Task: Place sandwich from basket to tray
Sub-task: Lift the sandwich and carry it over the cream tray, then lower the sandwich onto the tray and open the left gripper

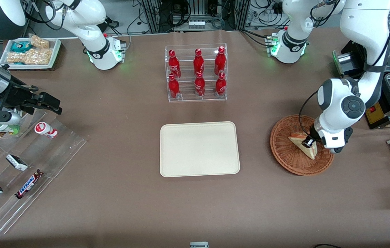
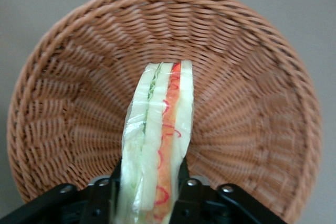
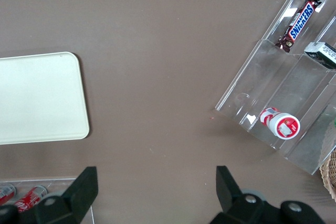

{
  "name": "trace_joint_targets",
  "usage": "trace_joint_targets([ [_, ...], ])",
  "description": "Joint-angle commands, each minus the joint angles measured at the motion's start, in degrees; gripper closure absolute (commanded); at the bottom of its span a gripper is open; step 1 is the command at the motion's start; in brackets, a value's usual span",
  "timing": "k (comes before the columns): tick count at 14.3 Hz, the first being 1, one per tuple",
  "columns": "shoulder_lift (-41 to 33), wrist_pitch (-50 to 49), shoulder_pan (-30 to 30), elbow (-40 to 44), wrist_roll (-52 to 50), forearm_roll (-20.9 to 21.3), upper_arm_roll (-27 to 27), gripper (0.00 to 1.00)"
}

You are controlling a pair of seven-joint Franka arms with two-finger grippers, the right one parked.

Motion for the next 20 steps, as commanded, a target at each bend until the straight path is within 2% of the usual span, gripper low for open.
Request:
trace_joint_targets([
  [1,-1.1,-7.2,-0.1,5.1,-0.3,0.1,-2.0,1.0],
  [4,0.1,-10.3,0.0,10.2,-0.2,0.1,-7.7,1.0],
  [7,2.8,-8.1,-0.1,12.6,-0.3,0.9,-14.8,0.98],
  [8,4.7,-6.9,-2.1,14.3,-0.3,2.3,-16.4,0.96],
  [10,10.0,-6.8,-8.7,20.3,-1.4,9.7,-16.3,0.96],
  [12,14.5,-6.9,-12.6,25.6,-3.1,13.7,-16.4,0.96],
  [18,24.9,-6.9,-24.3,37.5,-1.7,14.1,-16.1,0.96],
  [20,27.1,-6.8,-25.7,39.4,-1.7,14.1,-16.1,0.96],
])
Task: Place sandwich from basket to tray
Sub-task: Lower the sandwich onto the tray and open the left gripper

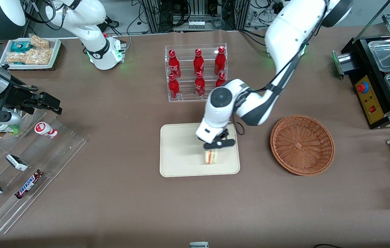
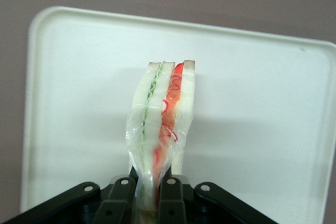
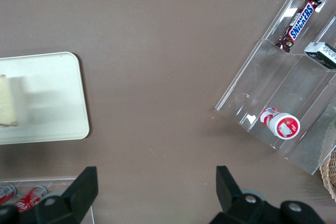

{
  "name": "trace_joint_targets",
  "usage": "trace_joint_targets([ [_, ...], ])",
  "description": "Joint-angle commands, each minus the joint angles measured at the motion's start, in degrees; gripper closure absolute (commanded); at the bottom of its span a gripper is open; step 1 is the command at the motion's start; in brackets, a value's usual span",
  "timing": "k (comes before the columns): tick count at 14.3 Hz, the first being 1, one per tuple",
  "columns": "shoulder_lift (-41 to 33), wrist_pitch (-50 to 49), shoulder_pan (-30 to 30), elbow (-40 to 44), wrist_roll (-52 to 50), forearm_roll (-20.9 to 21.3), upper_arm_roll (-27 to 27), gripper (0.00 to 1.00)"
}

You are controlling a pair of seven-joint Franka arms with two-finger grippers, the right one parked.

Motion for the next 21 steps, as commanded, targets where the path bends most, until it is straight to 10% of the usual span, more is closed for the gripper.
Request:
trace_joint_targets([
  [1,4.1,-0.3,-2.5,5.0,0.2,1.1,0.6,0.95],
  [5,5.4,1.1,-4.4,5.0,-2.6,1.2,2.1,0.82],
  [7,4.8,0.7,-4.8,4.9,-2.7,1.8,2.9,0.03],
  [14,-9.1,-15.2,-2.7,4.8,-2.8,5.1,2.7,0.0],
  [21,-17.7,-23.6,12.1,0.5,10.4,-4.2,2.5,0.0],
])
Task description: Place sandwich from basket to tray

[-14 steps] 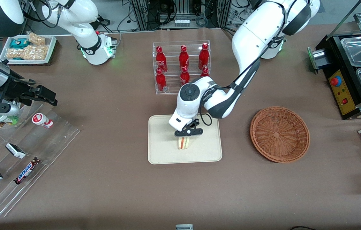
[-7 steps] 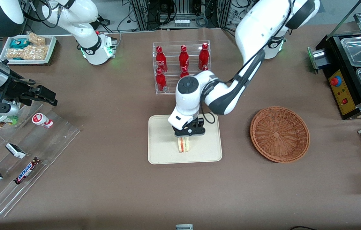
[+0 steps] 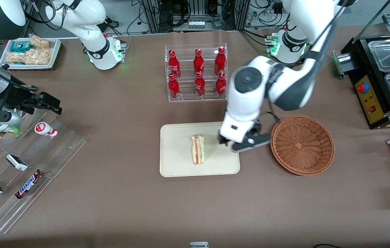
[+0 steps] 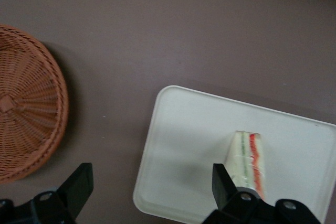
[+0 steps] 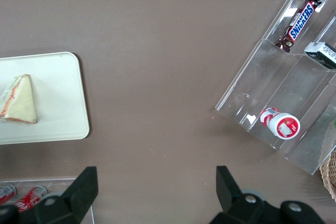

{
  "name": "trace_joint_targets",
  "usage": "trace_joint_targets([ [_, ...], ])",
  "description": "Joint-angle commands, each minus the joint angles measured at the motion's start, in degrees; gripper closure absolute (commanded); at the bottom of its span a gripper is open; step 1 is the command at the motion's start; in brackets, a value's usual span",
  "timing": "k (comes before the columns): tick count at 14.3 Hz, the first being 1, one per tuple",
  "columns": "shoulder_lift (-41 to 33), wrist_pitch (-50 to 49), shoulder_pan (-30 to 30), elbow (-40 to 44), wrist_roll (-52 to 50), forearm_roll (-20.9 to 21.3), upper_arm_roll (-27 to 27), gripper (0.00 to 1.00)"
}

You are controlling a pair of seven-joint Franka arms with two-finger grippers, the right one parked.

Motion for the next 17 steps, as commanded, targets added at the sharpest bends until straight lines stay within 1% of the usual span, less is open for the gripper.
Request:
trace_joint_targets([
  [1,-5.5,-2.3,6.1,-5.7,8.9,-3.9,-0.5,0.0],
  [4,-10.9,-2.9,12.4,-12.0,18.2,-5.0,-0.5,0.0],
  [7,-16.1,-4.1,15.7,-16.3,24.2,-6.3,-0.1,0.0],
  [8,-19.9,-4.2,15.3,-18.8,27.3,-8.0,2.1,0.0],
  [9,-22.3,-4.4,14.3,-20.2,30.0,-10.0,5.4,0.0],
  [10,-24.0,-5.9,13.0,-20.5,32.9,-11.2,7.4,0.0],
  [11,-25.2,-8.0,12.7,-20.2,35.6,-11.3,9.0,0.0],
  [13,-27.9,-11.7,11.9,-19.4,41.7,-13.3,12.6,0.0],
  [14,-28.4,-14.4,11.4,-18.2,44.9,-13.4,14.7,0.0],
  [17,-27.2,-21.2,11.4,-10.6,52.6,-13.5,17.4,0.0],
])
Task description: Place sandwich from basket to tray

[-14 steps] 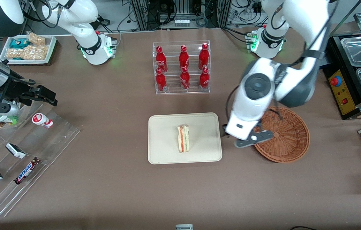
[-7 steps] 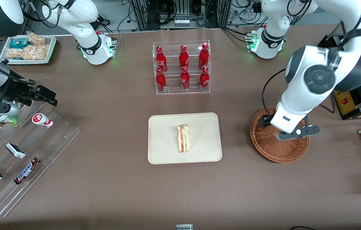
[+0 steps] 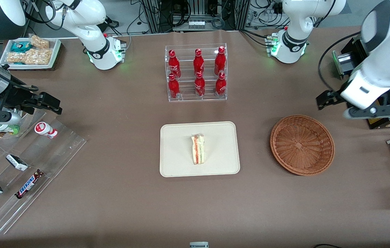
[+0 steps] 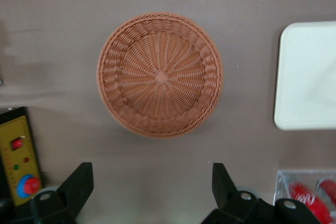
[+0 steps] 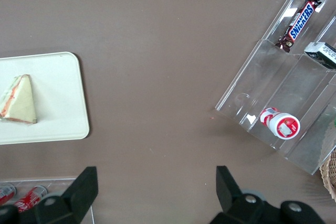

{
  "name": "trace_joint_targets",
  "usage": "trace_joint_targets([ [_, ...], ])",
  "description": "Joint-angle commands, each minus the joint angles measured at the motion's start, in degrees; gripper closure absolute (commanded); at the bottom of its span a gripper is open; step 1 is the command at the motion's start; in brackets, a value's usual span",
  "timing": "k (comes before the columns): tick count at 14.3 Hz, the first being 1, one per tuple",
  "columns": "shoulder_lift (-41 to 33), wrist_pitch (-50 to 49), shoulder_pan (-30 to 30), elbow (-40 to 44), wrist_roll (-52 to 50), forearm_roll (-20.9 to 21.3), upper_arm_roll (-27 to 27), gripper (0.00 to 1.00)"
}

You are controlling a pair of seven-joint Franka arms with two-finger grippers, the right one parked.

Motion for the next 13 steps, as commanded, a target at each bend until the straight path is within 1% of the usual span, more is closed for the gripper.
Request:
trace_joint_targets([
  [1,2.2,-4.3,-1.2,7.3,6.4,-1.0,3.0,0.0],
  [3,3.4,-4.2,-0.8,9.7,9.1,-0.7,3.5,0.0],
  [5,4.0,-4.4,-0.2,11.2,9.5,-0.3,3.5,0.0],
  [7,4.6,-4.5,3.0,11.2,9.6,-0.6,2.2,0.0],
  [13,4.9,-5.3,2.4,10.7,8.7,-0.6,2.0,0.0],
])
